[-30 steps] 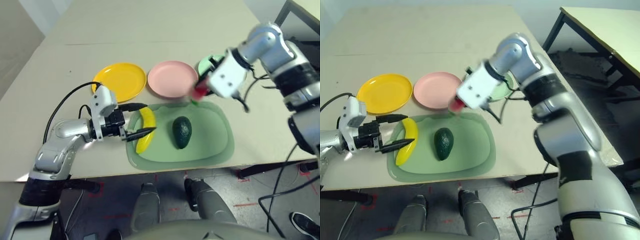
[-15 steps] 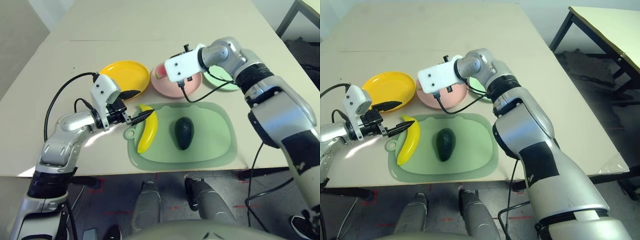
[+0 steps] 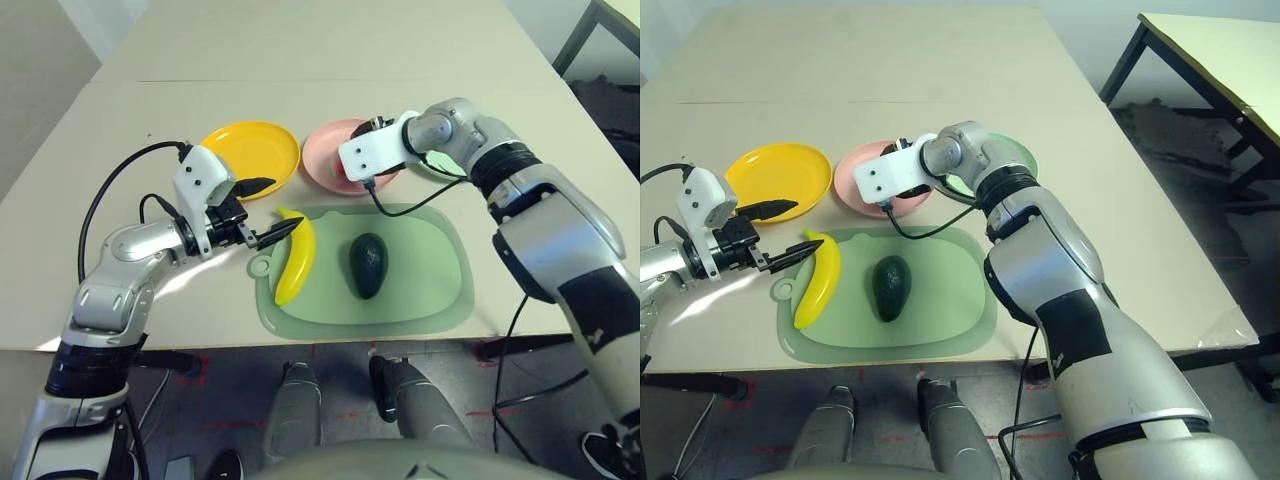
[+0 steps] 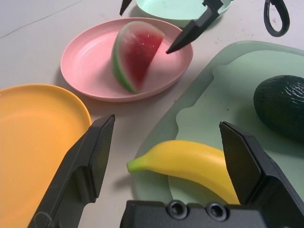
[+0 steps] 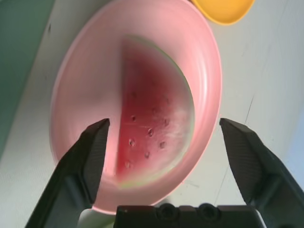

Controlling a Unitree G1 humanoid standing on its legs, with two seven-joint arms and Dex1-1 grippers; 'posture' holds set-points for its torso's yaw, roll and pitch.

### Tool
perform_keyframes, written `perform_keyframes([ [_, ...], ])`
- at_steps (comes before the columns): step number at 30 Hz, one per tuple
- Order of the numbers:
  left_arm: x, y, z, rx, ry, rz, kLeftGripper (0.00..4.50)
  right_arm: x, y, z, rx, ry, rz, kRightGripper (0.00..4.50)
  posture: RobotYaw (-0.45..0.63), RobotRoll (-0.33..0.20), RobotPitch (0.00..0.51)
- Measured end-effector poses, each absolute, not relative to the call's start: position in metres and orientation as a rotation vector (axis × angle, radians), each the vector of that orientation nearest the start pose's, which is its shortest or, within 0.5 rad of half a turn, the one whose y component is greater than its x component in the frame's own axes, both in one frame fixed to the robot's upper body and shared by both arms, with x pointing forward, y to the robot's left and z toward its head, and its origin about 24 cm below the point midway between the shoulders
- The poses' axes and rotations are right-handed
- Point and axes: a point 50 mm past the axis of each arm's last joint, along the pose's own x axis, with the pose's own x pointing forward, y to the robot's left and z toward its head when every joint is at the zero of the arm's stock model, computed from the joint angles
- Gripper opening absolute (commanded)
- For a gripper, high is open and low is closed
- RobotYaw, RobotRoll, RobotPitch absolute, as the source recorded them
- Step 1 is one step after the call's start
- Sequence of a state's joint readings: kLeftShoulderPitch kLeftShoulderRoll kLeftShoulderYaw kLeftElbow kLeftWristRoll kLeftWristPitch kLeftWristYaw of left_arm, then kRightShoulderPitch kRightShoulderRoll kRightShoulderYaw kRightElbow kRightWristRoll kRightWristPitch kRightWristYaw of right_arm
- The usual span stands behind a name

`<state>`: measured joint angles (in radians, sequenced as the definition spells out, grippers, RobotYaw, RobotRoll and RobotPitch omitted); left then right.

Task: Place the fruits into color-matched plates.

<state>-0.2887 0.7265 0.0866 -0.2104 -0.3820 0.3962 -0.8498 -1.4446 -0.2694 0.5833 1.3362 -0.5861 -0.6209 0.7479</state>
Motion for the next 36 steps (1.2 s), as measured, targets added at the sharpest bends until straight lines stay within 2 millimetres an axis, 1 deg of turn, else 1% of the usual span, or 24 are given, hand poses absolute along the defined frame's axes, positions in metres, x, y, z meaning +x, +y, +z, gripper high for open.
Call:
perform_keyframes([
  [4,0.275,0.213,0.171,0.384,0.028,-0.858,4.50,0.398,-0.069,0.212,-1.601,-0.093,1.162,4.46,0.03,0.000,0.180],
  [7,0.275,0.213,0.171,0.387,0.029,-0.880,4.50,0.395,-0.078,0.223,-1.631,-0.087,1.225,4.46,0.02,0.000,0.180],
  [9,0.273,0.213,0.172,0.393,0.029,-0.913,4.50,0.389,-0.082,0.234,-1.678,-0.113,1.289,4.46,0.01,0.000,0.180],
  [12,0.268,0.212,0.175,0.384,0.024,-1.017,4.50,0.374,-0.087,0.247,-1.796,-0.187,1.450,4.46,0.00,0.000,0.183],
  [14,0.264,0.215,0.177,0.381,0.025,-1.082,4.50,0.362,-0.095,0.245,-1.864,-0.226,1.564,4.46,0.00,0.000,0.183],
  [17,0.261,0.225,0.181,0.395,0.052,-1.133,4.50,0.344,-0.107,0.228,-1.921,-0.235,1.712,4.46,-0.01,0.000,0.185],
  [18,0.259,0.229,0.181,0.409,0.076,-1.154,4.50,0.334,-0.109,0.222,-1.926,-0.237,1.767,4.46,-0.01,0.000,0.185],
  [20,0.257,0.234,0.179,0.410,0.110,-1.185,4.50,0.321,-0.106,0.220,-1.920,-0.261,1.825,4.46,-0.02,0.000,0.187],
  [21,0.255,0.235,0.179,0.404,0.121,-1.205,4.50,0.314,-0.101,0.223,-1.916,-0.288,1.846,4.46,-0.02,0.000,0.187],
  [24,0.253,0.235,0.179,0.401,0.125,-1.255,4.50,0.303,-0.091,0.230,-1.913,-0.337,1.860,4.46,-0.02,0.000,0.186],
  [25,0.252,0.235,0.179,0.403,0.126,-1.268,4.50,0.300,-0.090,0.230,-1.913,-0.342,1.864,4.46,-0.02,0.000,0.186],
  [28,0.250,0.234,0.179,0.399,0.126,-1.287,4.50,0.295,-0.087,0.222,-1.885,-0.323,1.893,4.46,-0.02,0.000,0.185],
  [34,0.250,0.232,0.180,0.397,0.115,-1.293,4.50,0.294,-0.069,0.220,-1.883,-0.350,1.882,4.46,-0.01,0.000,0.189],
  [36,0.249,0.230,0.181,0.398,0.111,-1.297,4.50,0.296,-0.067,0.218,-1.882,-0.345,1.871,4.46,-0.01,0.000,0.189],
])
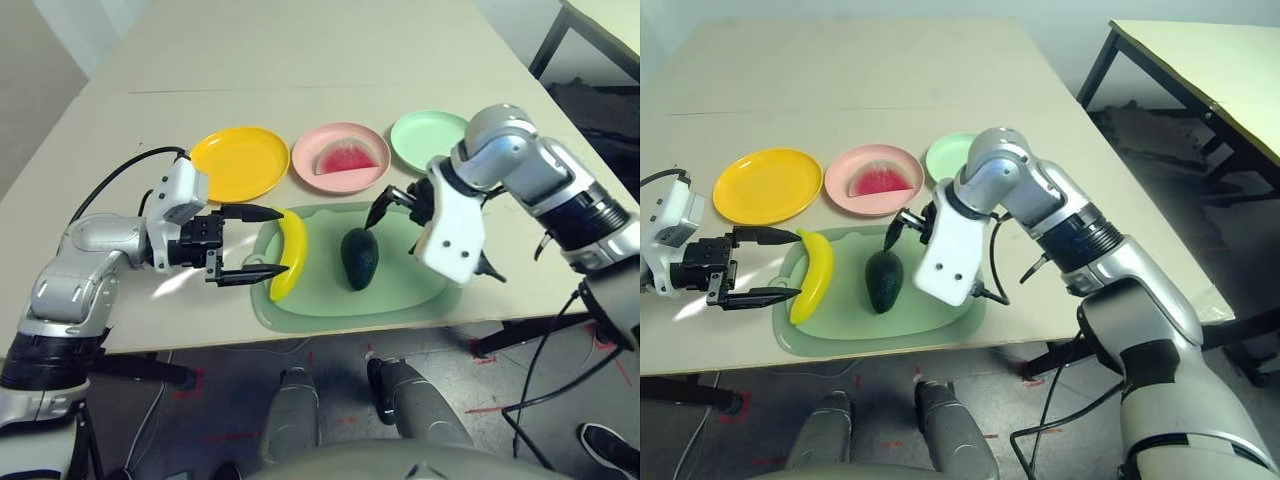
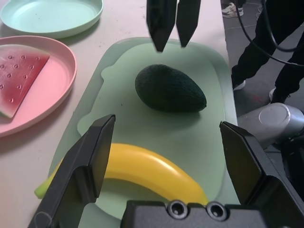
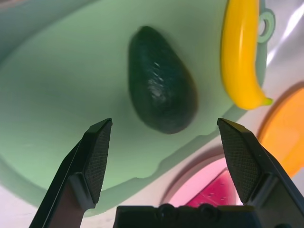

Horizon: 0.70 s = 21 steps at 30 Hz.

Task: Place the fruits into color-matched plates.

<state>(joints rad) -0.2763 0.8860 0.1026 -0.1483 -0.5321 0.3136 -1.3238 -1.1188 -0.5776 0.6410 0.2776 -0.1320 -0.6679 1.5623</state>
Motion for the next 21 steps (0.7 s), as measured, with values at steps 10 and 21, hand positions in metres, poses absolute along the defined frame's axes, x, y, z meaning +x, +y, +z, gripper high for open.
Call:
perform_keyframes([
  [10,0.247,0.231,0.176,0.377,0.126,-1.285,4.50,0.301,-0.063,0.210,-1.897,-0.327,1.868,4.46,0.01,0.000,0.186],
  [21,0.246,0.231,0.176,0.375,0.129,-1.295,4.50,0.296,-0.050,0.199,-1.862,-0.345,1.910,4.46,0.01,0.000,0.189],
])
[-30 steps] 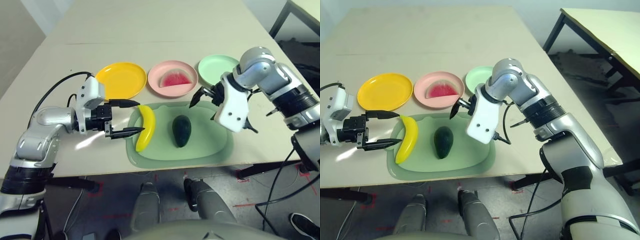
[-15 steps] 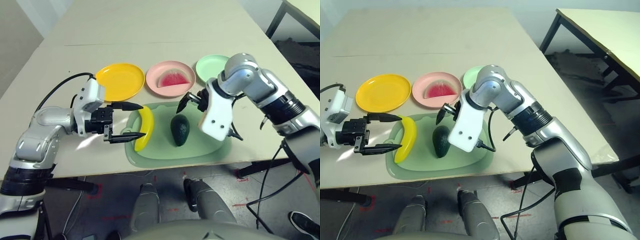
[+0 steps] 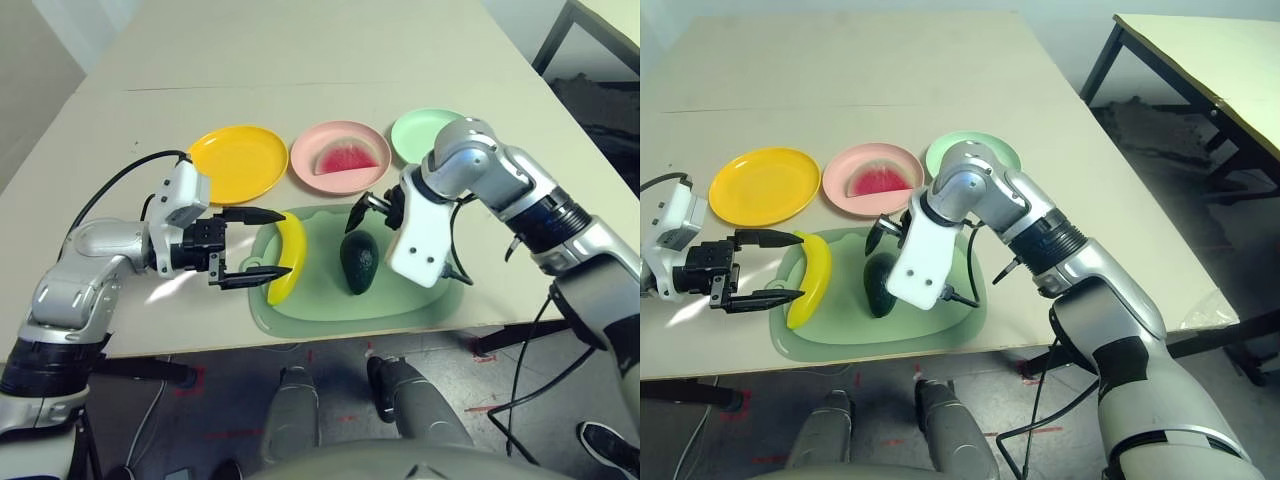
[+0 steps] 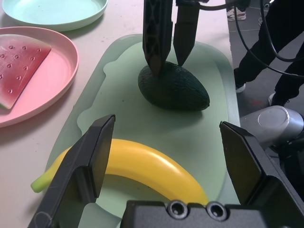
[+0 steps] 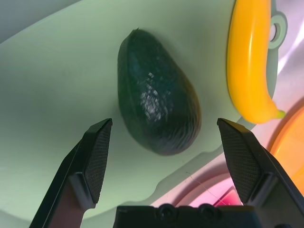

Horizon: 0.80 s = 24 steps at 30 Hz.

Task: Place the fruits into color-matched plates.

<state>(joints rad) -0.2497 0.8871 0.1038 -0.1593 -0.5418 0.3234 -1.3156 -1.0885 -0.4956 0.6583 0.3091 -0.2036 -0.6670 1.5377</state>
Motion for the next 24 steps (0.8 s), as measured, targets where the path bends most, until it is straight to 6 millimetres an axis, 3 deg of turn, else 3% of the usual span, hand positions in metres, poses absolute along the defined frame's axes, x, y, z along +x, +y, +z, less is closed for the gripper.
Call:
perform_keyframes([
  [18,0.244,0.228,0.177,0.388,0.121,-1.306,4.50,0.295,-0.047,0.176,-1.855,-0.288,1.927,4.46,0.02,0.000,0.199],
  [24,0.242,0.226,0.176,0.384,0.126,-1.311,4.50,0.300,-0.052,0.173,-1.881,-0.229,1.901,2.99,0.02,0.000,0.198],
])
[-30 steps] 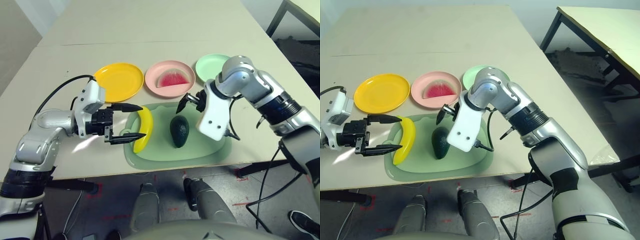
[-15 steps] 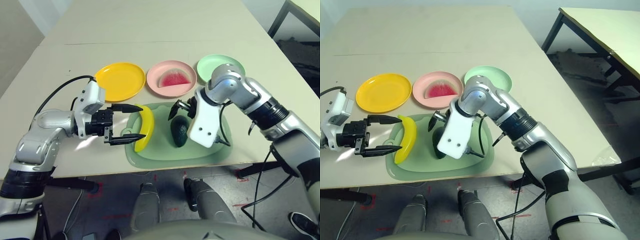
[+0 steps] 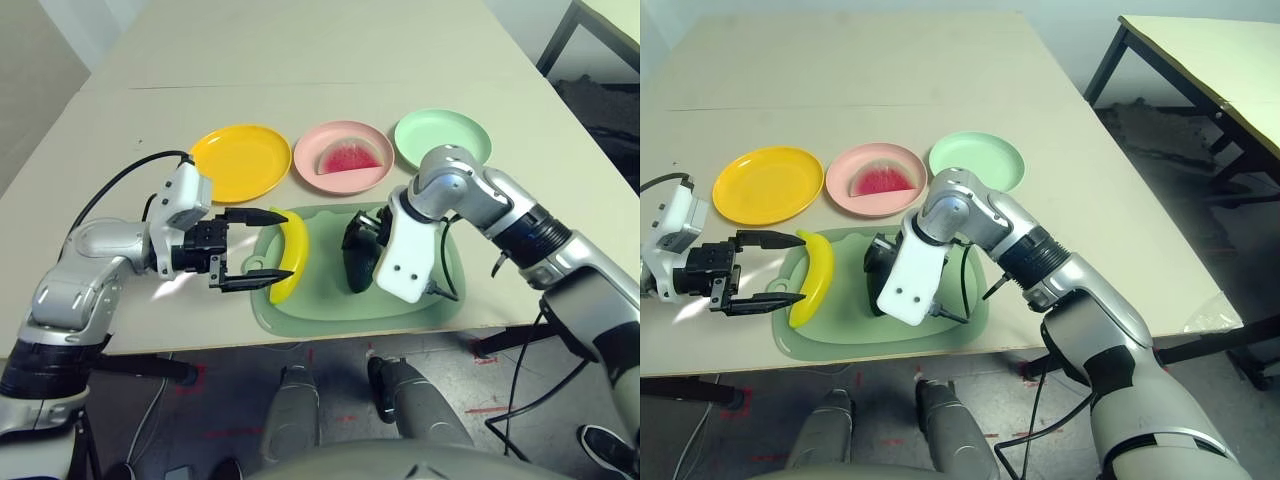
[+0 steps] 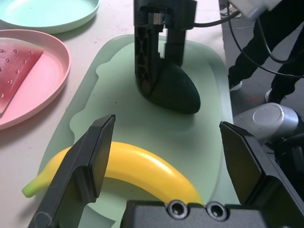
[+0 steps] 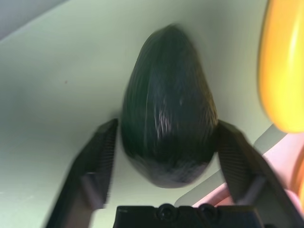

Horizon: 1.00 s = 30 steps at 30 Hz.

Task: Place the fruits into color-matched plates.

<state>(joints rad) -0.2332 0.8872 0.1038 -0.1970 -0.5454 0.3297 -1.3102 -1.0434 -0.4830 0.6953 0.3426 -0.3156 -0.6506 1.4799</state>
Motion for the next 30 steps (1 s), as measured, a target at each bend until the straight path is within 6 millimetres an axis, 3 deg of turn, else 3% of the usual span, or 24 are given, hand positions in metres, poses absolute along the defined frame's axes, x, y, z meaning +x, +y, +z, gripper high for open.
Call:
perform_keyframes([
  [11,0.243,0.227,0.175,0.377,0.121,-1.299,4.50,0.301,-0.060,0.174,-1.829,-0.132,1.912,2.99,0.01,0.000,0.192],
  [14,0.246,0.224,0.174,0.366,0.095,-1.260,4.50,0.310,-0.064,0.186,-1.821,-0.082,1.878,2.99,0.01,0.000,0.189],
  [16,0.248,0.225,0.173,0.374,0.095,-1.223,4.50,0.321,-0.067,0.203,-1.858,-0.074,1.796,2.99,0.00,0.000,0.186],
  [20,0.253,0.225,0.174,0.379,0.080,-1.162,4.50,0.349,-0.091,0.233,-1.925,-0.002,1.580,2.99,0.00,0.000,0.186],
  [30,0.263,0.207,0.166,0.372,0.047,-1.053,4.50,0.395,-0.125,0.255,-1.882,0.114,1.118,2.99,-0.01,0.000,0.180],
])
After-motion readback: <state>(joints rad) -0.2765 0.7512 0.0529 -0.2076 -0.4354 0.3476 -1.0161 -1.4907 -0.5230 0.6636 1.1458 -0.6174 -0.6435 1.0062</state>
